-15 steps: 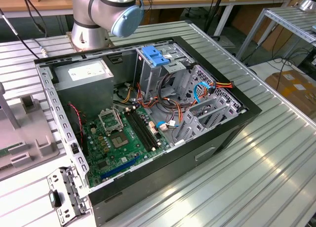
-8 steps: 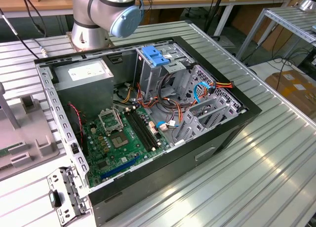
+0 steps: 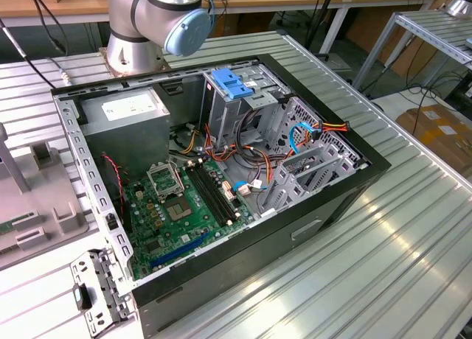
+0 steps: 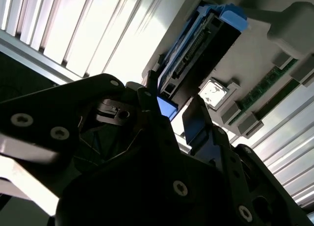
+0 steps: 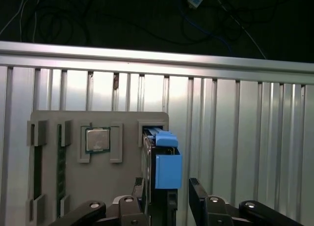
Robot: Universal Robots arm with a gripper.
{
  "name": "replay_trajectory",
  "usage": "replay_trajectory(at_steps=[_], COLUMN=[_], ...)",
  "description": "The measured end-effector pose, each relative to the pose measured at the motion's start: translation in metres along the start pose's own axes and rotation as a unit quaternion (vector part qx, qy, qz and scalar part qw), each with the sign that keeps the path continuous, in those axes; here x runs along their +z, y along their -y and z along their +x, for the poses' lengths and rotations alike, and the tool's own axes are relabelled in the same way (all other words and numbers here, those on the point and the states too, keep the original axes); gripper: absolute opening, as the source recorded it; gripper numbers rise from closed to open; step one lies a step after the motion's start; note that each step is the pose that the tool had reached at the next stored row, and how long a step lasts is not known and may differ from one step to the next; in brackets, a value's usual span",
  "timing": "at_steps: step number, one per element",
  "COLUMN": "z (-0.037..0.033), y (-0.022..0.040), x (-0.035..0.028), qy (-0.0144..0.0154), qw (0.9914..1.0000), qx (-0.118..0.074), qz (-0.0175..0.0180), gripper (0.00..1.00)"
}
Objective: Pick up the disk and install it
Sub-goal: 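Pick up the disk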
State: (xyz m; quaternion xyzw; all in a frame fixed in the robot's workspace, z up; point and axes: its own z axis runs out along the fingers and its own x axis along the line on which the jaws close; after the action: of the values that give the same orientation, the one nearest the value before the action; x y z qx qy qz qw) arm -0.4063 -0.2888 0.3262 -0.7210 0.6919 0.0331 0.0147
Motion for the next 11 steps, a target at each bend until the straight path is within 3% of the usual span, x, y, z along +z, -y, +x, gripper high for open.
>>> replay_trajectory(at_steps=[11], z=[0.0006], y=[-0.0032], x=[0.0109], qy=[0.0000], qw=[1.00000], qx=[0.000], qz=[0.0000], gripper=[0.48])
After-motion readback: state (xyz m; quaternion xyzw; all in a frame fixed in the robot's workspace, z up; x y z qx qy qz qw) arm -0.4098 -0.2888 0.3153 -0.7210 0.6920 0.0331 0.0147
